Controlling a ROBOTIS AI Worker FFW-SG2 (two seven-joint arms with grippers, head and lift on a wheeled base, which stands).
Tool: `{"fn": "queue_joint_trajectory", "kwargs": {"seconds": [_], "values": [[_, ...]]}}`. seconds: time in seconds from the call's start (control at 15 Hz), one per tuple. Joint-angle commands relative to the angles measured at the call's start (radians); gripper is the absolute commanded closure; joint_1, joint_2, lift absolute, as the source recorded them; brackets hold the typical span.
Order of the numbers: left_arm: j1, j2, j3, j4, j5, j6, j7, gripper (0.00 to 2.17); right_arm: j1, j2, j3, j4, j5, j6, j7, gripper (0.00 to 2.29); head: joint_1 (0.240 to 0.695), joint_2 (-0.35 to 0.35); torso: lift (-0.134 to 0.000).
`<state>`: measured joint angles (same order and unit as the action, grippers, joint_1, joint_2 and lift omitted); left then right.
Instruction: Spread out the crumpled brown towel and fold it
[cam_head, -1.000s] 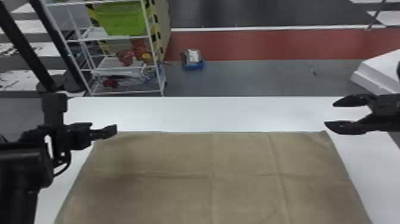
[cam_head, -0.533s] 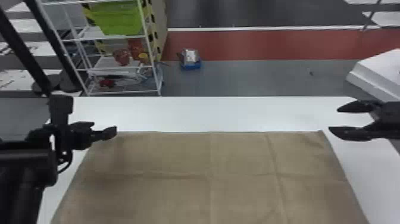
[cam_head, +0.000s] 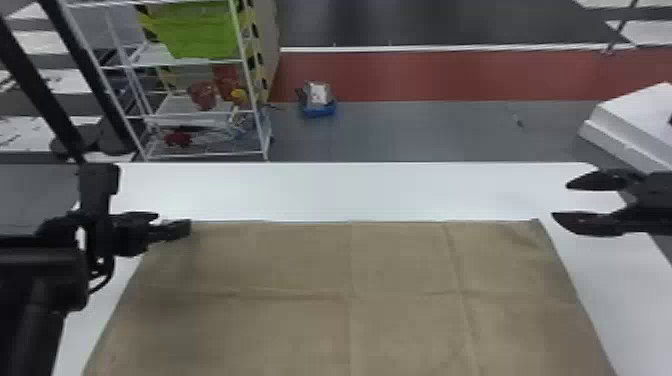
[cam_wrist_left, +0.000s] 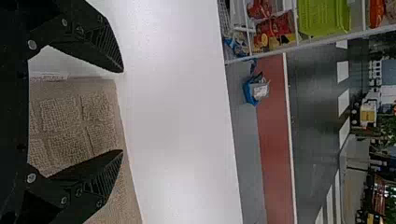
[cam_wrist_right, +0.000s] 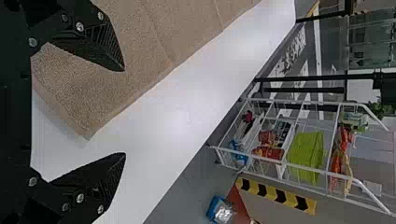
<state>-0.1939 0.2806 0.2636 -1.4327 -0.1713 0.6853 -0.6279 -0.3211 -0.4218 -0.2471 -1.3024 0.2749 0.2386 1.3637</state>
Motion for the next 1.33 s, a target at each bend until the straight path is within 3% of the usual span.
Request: {"fn": "queue_joint_trajectory", "kwargs": {"seconds": [0.0,0.33,0.4,0.53,0.6,0.67,0.93,1.07,1.27], "values": [[-0.007,0.002,0.000,0.006,-0.011,0.001,0.000,0.33,0.002,0.000,0.000,0.000,-0.003,0.003,0.003,0.29,0.695,0.060,-0.124],[-0.029,0.015,-0.003,0.055,-0.019,0.001,0.000,0.46,0.008,-0.002,-0.001,-0.012,-0.003,0.018,0.003,0.29,0.695,0.070,-0.124],[-0.029,0.014,-0.003,0.055,-0.020,0.001,0.000,0.66,0.011,-0.005,-0.004,-0.015,-0.005,0.018,0.003,0.29,0.695,0.072,-0.124],[-0.027,0.012,-0.004,0.052,-0.020,0.001,-0.003,0.73,0.013,-0.006,-0.012,-0.015,-0.005,0.018,0.003,0.29,0.695,0.072,-0.124],[-0.024,0.008,-0.006,0.044,-0.022,0.004,-0.004,1.07,0.013,-0.006,-0.012,-0.015,-0.005,0.018,0.003,0.29,0.695,0.071,-0.124],[-0.018,0.006,-0.007,0.041,-0.020,0.017,-0.003,1.15,0.014,-0.006,-0.014,-0.015,-0.005,0.015,0.003,0.29,0.695,0.066,-0.124],[0.017,-0.003,0.006,-0.035,-0.011,0.050,-0.009,1.15,0.050,0.006,-0.020,-0.041,-0.002,0.006,-0.025,0.29,0.695,0.059,-0.124],[0.036,-0.009,0.008,-0.063,-0.008,0.053,-0.016,1.15,0.048,0.006,0.020,-0.034,0.041,0.034,-0.072,0.06,0.695,0.057,-0.124],[0.036,-0.023,-0.003,-0.075,-0.016,0.075,-0.018,1.15,0.028,0.008,0.094,0.014,0.067,-0.009,-0.110,0.14,0.695,0.050,-0.124]]}}
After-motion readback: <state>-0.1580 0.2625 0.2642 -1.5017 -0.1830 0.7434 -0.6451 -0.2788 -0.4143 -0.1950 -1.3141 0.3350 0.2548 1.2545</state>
